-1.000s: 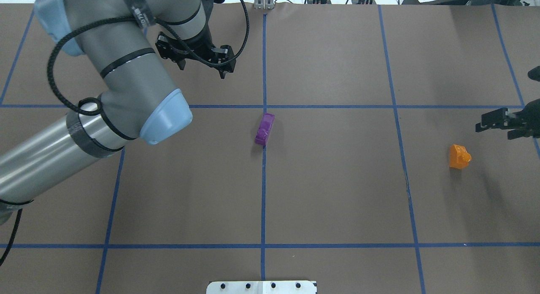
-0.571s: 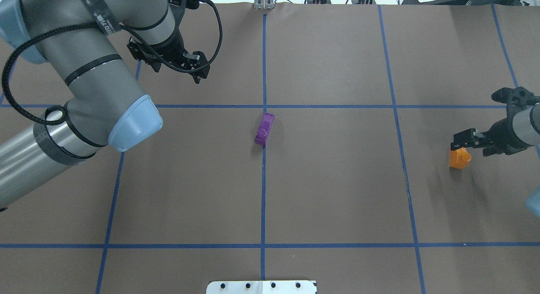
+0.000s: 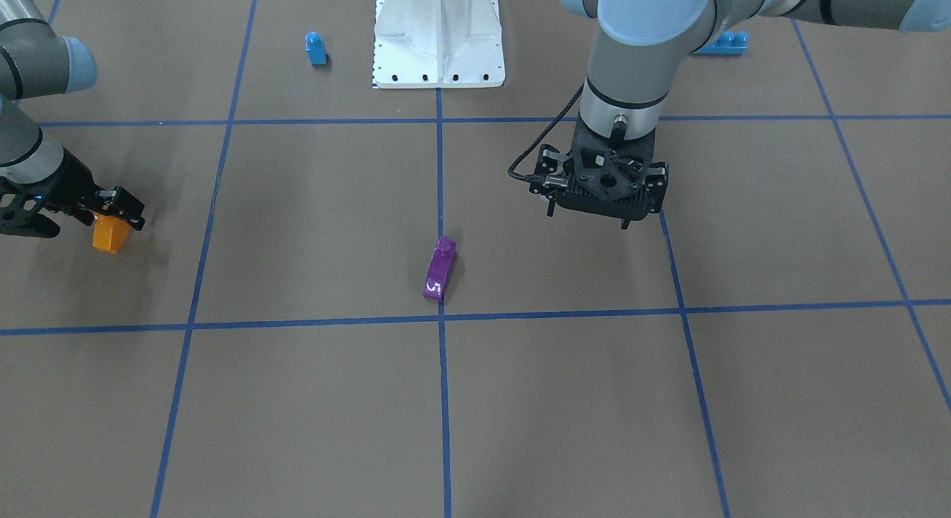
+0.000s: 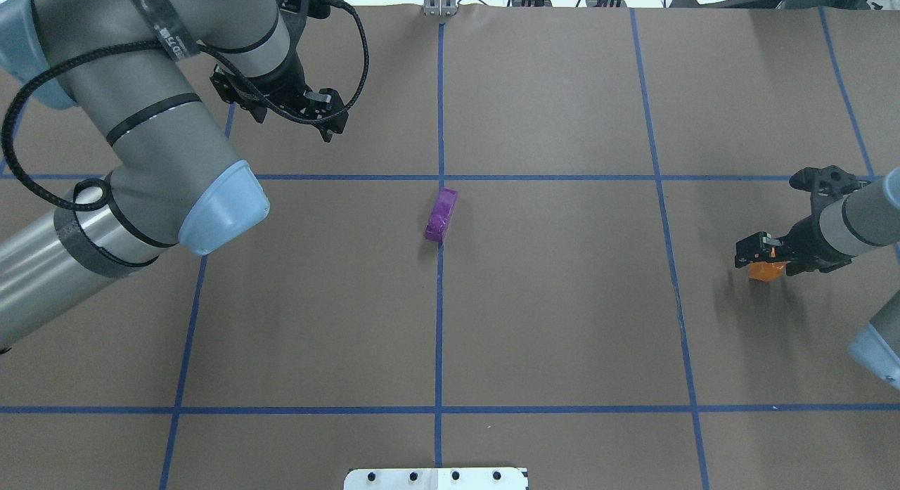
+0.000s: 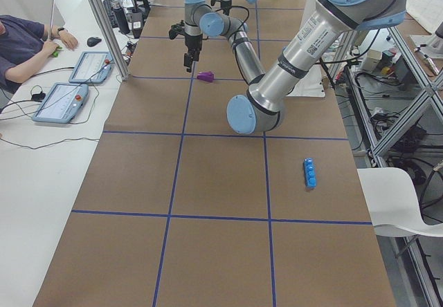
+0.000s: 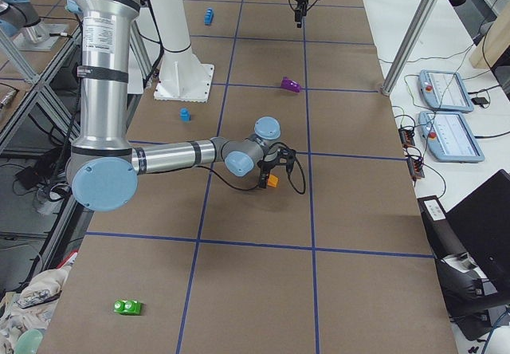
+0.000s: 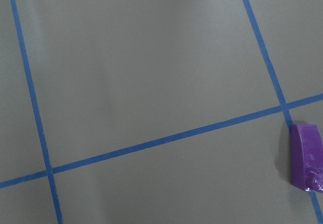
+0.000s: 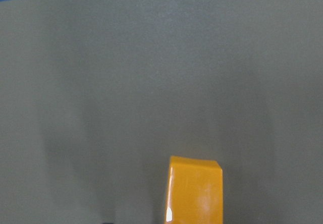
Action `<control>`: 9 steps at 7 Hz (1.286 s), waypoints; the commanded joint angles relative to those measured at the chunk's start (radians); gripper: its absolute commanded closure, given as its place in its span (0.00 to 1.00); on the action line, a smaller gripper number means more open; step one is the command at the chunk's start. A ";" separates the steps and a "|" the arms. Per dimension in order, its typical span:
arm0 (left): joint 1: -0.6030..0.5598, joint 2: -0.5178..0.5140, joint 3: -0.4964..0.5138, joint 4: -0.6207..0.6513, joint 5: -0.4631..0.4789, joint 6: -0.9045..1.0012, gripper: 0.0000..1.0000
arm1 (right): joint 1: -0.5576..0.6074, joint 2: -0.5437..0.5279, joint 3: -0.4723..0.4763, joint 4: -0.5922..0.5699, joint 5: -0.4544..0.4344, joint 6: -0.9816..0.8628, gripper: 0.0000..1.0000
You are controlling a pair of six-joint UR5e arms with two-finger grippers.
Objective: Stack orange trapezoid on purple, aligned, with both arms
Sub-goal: 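Lower the right gripper onto the orange trapezoid block and grasp it, then carry the orange block over the purple block while the left arm withdraws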
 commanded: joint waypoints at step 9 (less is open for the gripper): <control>-0.097 0.186 -0.043 -0.021 -0.035 0.191 0.00 | 0.060 0.277 0.217 -0.503 0.046 0.003 1.00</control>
